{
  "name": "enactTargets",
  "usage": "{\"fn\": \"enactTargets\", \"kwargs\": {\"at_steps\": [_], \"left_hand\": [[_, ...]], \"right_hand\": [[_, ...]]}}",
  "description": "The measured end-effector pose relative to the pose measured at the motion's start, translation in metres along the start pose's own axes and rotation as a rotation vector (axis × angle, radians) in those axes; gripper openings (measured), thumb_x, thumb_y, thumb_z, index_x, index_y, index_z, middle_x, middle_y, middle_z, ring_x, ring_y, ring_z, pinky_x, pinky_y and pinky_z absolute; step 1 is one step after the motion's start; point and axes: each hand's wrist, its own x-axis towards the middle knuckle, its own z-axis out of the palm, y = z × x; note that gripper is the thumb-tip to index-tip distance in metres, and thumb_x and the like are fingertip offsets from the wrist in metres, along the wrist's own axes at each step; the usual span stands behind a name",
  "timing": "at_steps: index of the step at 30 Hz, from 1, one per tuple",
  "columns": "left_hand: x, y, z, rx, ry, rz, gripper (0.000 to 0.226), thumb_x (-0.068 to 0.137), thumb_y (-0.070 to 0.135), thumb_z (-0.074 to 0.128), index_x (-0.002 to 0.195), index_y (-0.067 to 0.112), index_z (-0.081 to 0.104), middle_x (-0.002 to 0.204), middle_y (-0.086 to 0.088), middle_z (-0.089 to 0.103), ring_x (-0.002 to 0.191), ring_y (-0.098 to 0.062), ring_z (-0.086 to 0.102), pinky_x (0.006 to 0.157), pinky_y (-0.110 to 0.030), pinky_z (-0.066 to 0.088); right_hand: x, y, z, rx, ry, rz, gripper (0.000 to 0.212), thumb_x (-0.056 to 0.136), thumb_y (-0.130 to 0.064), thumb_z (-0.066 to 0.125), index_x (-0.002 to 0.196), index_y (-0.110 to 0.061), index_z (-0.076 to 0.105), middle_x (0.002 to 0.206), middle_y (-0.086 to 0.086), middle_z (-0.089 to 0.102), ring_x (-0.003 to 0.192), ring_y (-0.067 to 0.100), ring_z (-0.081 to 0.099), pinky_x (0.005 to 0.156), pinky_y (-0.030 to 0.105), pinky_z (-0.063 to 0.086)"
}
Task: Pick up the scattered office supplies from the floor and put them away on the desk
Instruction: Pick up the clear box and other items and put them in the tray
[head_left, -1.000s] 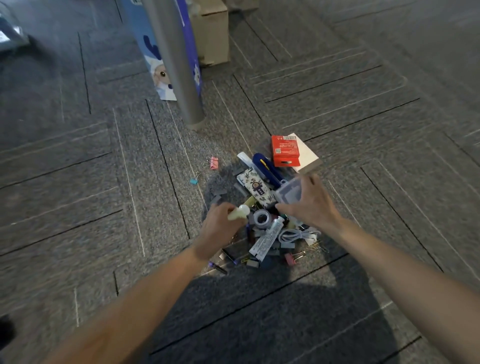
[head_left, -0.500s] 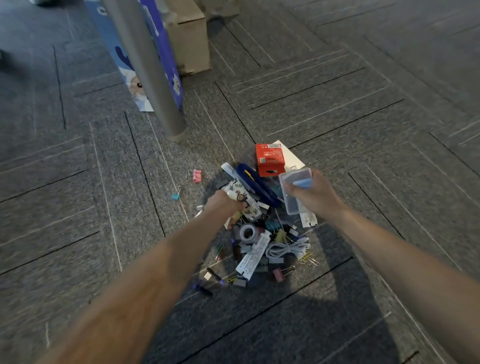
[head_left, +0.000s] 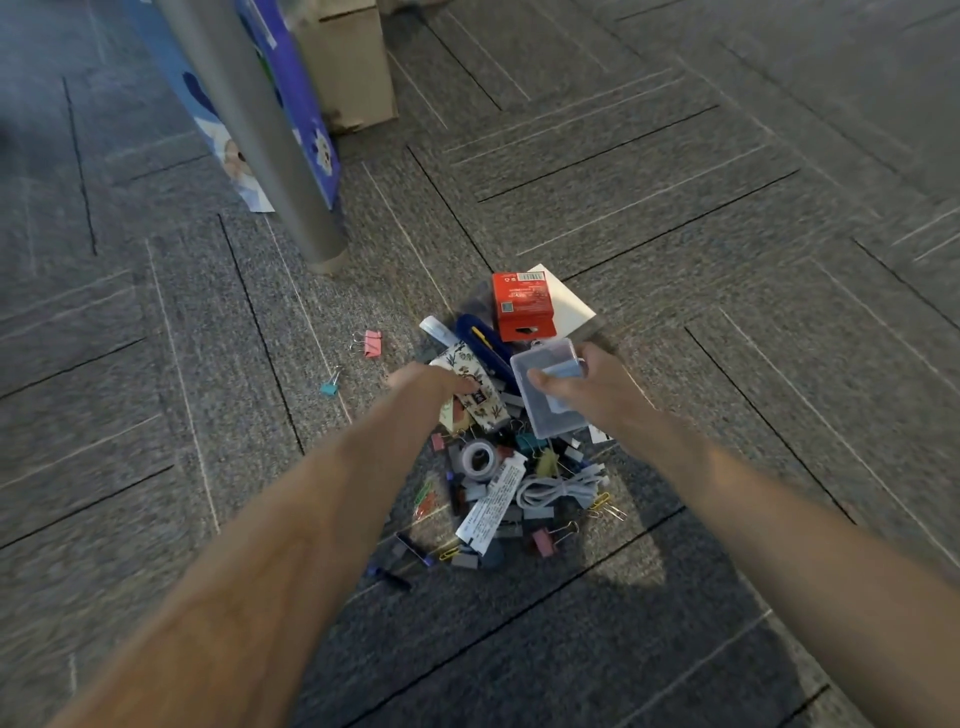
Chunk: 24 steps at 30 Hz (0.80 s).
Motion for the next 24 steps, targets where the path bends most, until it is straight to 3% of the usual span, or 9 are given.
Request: {"fn": "enactTargets", "kwargs": {"at_steps": [3, 5, 8, 11, 13, 17, 20, 22, 24], "left_hand": [[-0.006, -0.005, 0.011, -0.194, 0.153, -0.013, 0.091, 0.075, 0.031, 0.078, 0.140, -0.004, 0.023, 0.113, -0.006, 0.051, 0.101, -0.030, 0.059, 0.088, -0.038, 0.052], [0.001, -0.006, 0.022, -0.301, 0.232, 0.009, 0.105, 0.062, 0.029, 0.087, 0.138, 0.001, 0.020, 0.116, -0.005, 0.052, 0.105, -0.030, 0.059, 0.090, -0.040, 0.051], [0.003, -0.007, 0.032, -0.340, 0.269, 0.071, 0.079, 0.066, 0.029, 0.084, 0.126, 0.003, 0.039, 0.111, -0.013, 0.060, 0.100, -0.029, 0.062, 0.078, -0.036, 0.052], [0.001, -0.009, 0.034, -0.332, 0.209, 0.125, 0.053, 0.074, 0.028, 0.079, 0.114, 0.004, 0.052, 0.099, -0.011, 0.066, 0.081, -0.022, 0.063, 0.068, -0.031, 0.049], [-0.003, -0.010, 0.032, -0.360, 0.176, 0.172, 0.048, 0.074, 0.026, 0.079, 0.109, 0.002, 0.056, 0.091, -0.008, 0.066, 0.077, -0.020, 0.063, 0.074, -0.033, 0.052], [-0.016, -0.030, 0.022, -0.432, 0.077, 0.288, 0.017, 0.085, 0.025, 0.068, 0.089, 0.011, 0.059, 0.080, 0.001, 0.062, 0.071, -0.010, 0.057, 0.065, -0.025, 0.045], [-0.029, -0.047, 0.009, -0.526, -0.081, 0.387, 0.026, 0.087, 0.029, 0.063, 0.105, 0.010, 0.062, 0.103, -0.008, 0.068, 0.100, -0.019, 0.064, 0.095, -0.034, 0.047], [-0.043, -0.051, -0.003, -0.617, -0.135, 0.375, 0.029, 0.089, 0.023, 0.061, 0.115, 0.012, 0.058, 0.101, 0.002, 0.064, 0.095, -0.004, 0.063, 0.088, -0.025, 0.050], [-0.062, -0.052, -0.016, -0.692, -0.144, 0.356, 0.034, 0.086, 0.024, 0.064, 0.117, 0.010, 0.057, 0.105, 0.001, 0.064, 0.099, -0.011, 0.060, 0.093, -0.034, 0.047]], "right_hand": [[0.000, -0.002, -0.002, 0.035, 0.053, 0.004, 0.044, 0.080, -0.036, 0.076, 0.115, -0.021, 0.056, 0.106, -0.002, 0.065, 0.096, 0.017, 0.065, 0.086, 0.040, 0.056], [-0.004, -0.001, -0.009, 0.050, 0.073, -0.008, 0.037, 0.081, -0.034, 0.076, 0.110, -0.022, 0.056, 0.104, -0.003, 0.066, 0.091, 0.014, 0.065, 0.076, 0.033, 0.056], [-0.010, 0.001, -0.017, 0.077, 0.065, -0.036, 0.033, 0.083, -0.030, 0.074, 0.109, -0.023, 0.054, 0.102, -0.005, 0.064, 0.089, 0.010, 0.064, 0.063, 0.022, 0.051], [-0.013, 0.003, -0.021, 0.114, 0.071, -0.049, 0.033, 0.084, -0.030, 0.073, 0.111, -0.022, 0.055, 0.100, -0.006, 0.064, 0.088, 0.009, 0.064, 0.059, 0.019, 0.049], [-0.014, 0.003, -0.021, 0.129, 0.079, -0.045, 0.029, 0.084, -0.028, 0.073, 0.106, -0.024, 0.055, 0.099, -0.006, 0.064, 0.087, 0.010, 0.064, 0.061, 0.021, 0.051], [-0.016, 0.002, -0.018, 0.155, 0.087, -0.058, 0.028, 0.082, -0.028, 0.074, 0.105, -0.022, 0.059, 0.101, -0.002, 0.067, 0.090, 0.015, 0.067, 0.071, 0.029, 0.058], [-0.022, -0.009, -0.012, 0.177, 0.051, -0.072, 0.032, 0.082, -0.030, 0.074, 0.109, -0.019, 0.061, 0.102, 0.000, 0.069, 0.090, 0.016, 0.068, 0.062, 0.022, 0.054], [-0.030, -0.019, -0.007, 0.188, 0.001, -0.056, 0.024, 0.085, -0.030, 0.071, 0.105, -0.021, 0.062, 0.102, 0.001, 0.068, 0.092, 0.018, 0.067, 0.059, 0.020, 0.052], [-0.045, -0.037, -0.003, 0.222, -0.091, -0.048, 0.007, 0.090, -0.022, 0.064, 0.096, -0.023, 0.062, 0.090, -0.002, 0.067, 0.081, 0.012, 0.067, 0.054, 0.017, 0.051]]}}
